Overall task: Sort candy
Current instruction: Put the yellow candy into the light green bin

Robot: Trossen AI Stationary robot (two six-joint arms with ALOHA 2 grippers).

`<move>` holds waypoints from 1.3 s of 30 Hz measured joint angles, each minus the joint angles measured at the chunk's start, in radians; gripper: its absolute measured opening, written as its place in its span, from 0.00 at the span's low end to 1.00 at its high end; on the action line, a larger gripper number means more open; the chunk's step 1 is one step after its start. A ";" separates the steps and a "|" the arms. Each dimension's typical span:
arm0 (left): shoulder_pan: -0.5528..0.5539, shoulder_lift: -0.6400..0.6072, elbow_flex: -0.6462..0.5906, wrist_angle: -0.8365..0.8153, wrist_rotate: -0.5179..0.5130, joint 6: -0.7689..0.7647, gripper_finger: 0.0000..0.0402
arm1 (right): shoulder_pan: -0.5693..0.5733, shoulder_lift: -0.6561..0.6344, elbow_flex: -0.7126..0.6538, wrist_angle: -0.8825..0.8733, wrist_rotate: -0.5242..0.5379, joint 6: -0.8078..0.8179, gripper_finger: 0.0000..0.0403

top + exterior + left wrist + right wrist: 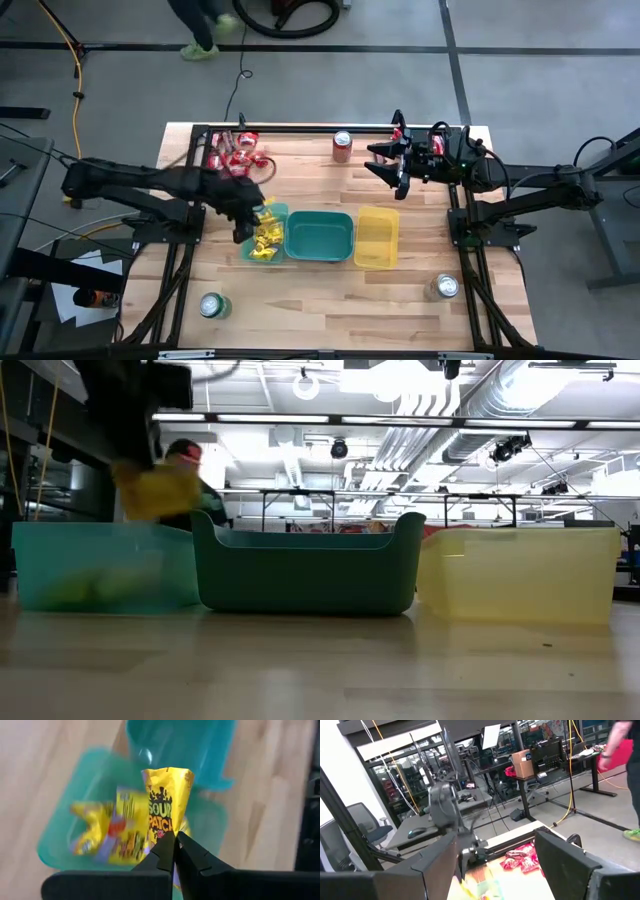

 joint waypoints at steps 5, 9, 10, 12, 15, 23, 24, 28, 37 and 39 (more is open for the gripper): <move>-0.017 0.053 -0.048 0.002 0.011 -0.076 0.02 | 0.000 0.000 0.000 -0.013 0.000 0.000 0.65; -0.023 0.062 -0.049 0.002 -0.012 -0.116 0.10 | 0.000 0.000 0.000 -0.019 0.000 0.000 0.65; -0.023 0.061 -0.049 0.004 -0.015 -0.125 0.13 | 0.000 0.000 0.000 -0.019 0.000 0.000 0.65; -0.023 0.061 -0.049 0.008 -0.021 -0.132 0.21 | 0.000 0.000 0.000 -0.019 0.000 0.000 0.65; -0.023 0.058 -0.037 0.010 -0.022 -0.135 0.33 | 0.000 0.000 0.000 -0.020 0.000 0.000 0.65; 0.032 0.054 0.157 0.084 -0.026 -0.050 0.57 | 0.000 0.000 0.000 0.024 0.000 -0.009 0.65; 0.044 0.052 0.197 0.110 -0.038 -0.016 0.58 | -0.001 0.000 0.000 0.046 0.000 -0.009 0.65; 0.093 0.043 0.316 0.297 -0.094 0.155 0.59 | -0.016 0.000 0.000 0.103 0.000 -0.043 0.65; 0.151 0.027 0.322 0.604 -0.074 0.268 0.59 | -0.022 0.000 0.000 0.102 -0.015 -0.035 0.65; 0.143 0.029 0.288 0.642 -0.072 0.258 0.59 | -0.019 0.000 0.000 0.101 -0.026 -0.035 0.65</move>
